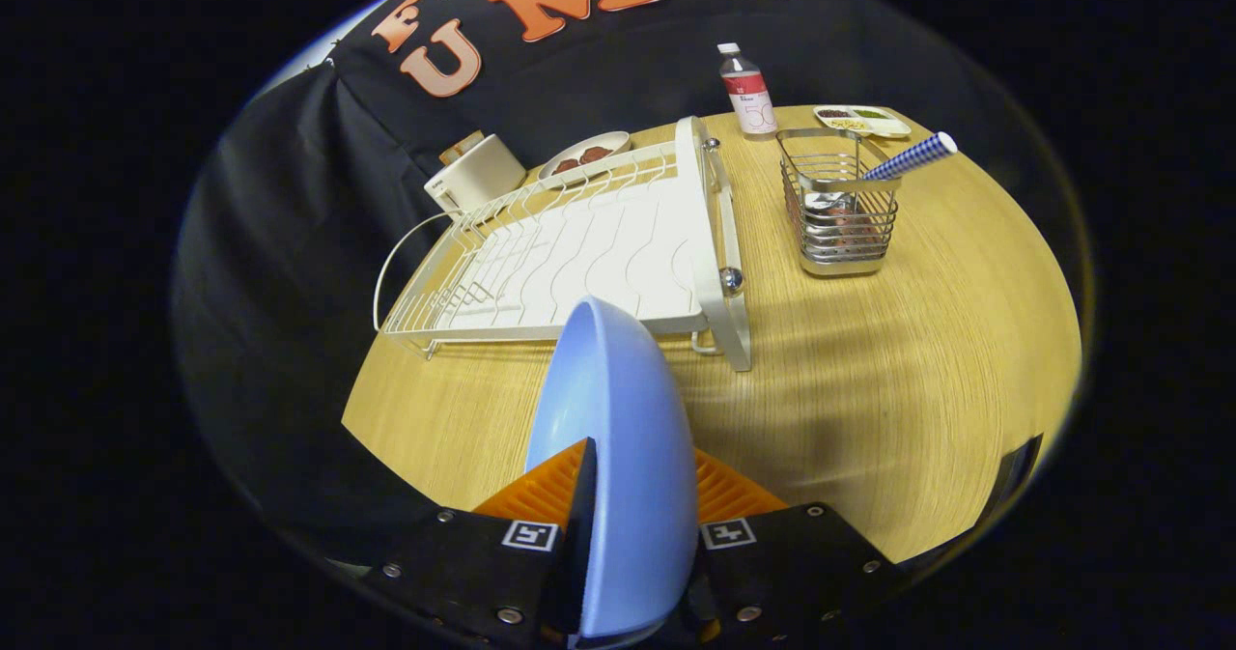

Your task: Take the plate from the dish rack, then take the spoon from the basket and place it into the plate.

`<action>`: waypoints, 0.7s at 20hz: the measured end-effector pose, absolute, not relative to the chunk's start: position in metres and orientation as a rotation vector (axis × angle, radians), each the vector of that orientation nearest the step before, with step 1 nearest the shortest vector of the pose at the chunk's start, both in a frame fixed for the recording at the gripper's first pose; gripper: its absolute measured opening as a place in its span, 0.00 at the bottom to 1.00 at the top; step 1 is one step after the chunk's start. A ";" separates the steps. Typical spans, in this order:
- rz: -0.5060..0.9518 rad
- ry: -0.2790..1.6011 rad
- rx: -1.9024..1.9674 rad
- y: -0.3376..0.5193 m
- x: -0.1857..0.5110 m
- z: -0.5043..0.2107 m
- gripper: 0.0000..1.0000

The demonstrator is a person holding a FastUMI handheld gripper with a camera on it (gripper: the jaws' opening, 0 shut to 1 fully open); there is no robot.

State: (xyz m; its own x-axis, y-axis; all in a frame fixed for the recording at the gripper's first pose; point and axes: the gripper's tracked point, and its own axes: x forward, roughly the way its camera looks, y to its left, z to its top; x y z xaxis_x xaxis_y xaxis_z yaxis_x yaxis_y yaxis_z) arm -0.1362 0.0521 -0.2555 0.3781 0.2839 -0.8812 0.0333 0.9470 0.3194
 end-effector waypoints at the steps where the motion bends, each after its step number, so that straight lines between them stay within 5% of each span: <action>1: 0.161 1.178 0.281 0.049 -0.137 -0.257 0.41; 12: 0.047 1.152 0.198 0.016 -0.128 -0.273 0.83; 14: -0.006 1.141 0.168 0.002 -0.125 -0.279 0.83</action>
